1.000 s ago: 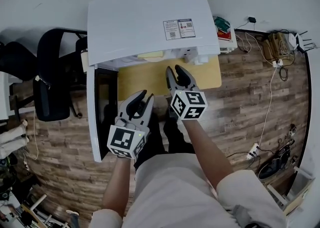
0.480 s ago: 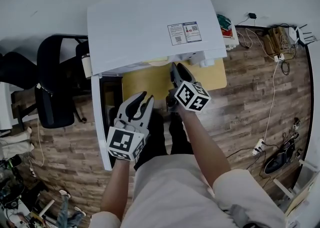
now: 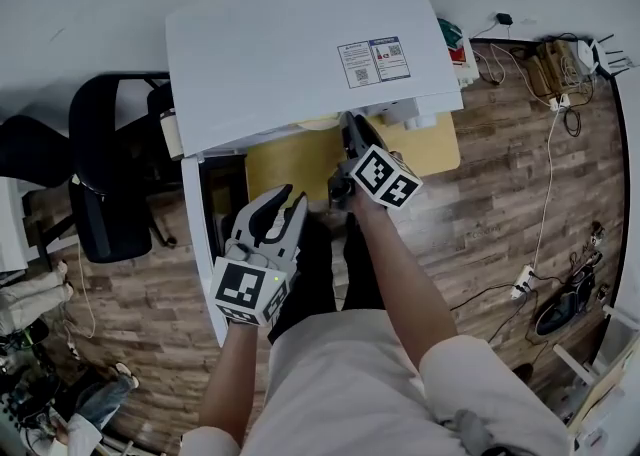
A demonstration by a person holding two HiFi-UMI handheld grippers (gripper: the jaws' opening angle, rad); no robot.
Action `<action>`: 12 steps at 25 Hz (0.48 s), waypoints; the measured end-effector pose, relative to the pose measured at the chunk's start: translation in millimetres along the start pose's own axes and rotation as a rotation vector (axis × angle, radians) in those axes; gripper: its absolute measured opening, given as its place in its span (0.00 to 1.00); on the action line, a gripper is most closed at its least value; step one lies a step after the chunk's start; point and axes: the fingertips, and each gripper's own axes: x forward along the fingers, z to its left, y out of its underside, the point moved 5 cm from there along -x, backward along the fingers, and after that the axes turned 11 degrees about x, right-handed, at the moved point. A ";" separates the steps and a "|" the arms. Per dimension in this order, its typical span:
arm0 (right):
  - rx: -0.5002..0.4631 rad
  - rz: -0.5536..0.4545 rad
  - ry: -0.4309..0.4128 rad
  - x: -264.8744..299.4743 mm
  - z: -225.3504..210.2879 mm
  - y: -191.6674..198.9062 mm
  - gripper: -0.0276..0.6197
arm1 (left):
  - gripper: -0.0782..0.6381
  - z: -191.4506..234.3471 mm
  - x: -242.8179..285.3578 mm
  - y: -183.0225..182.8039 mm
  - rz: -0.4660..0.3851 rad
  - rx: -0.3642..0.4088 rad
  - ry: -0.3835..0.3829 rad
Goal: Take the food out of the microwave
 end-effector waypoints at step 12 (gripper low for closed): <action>0.079 -0.038 -0.004 14.4 -3.0 -4.8 0.22 | 0.21 2.2 1.5 5.6 0.014 -0.005 0.007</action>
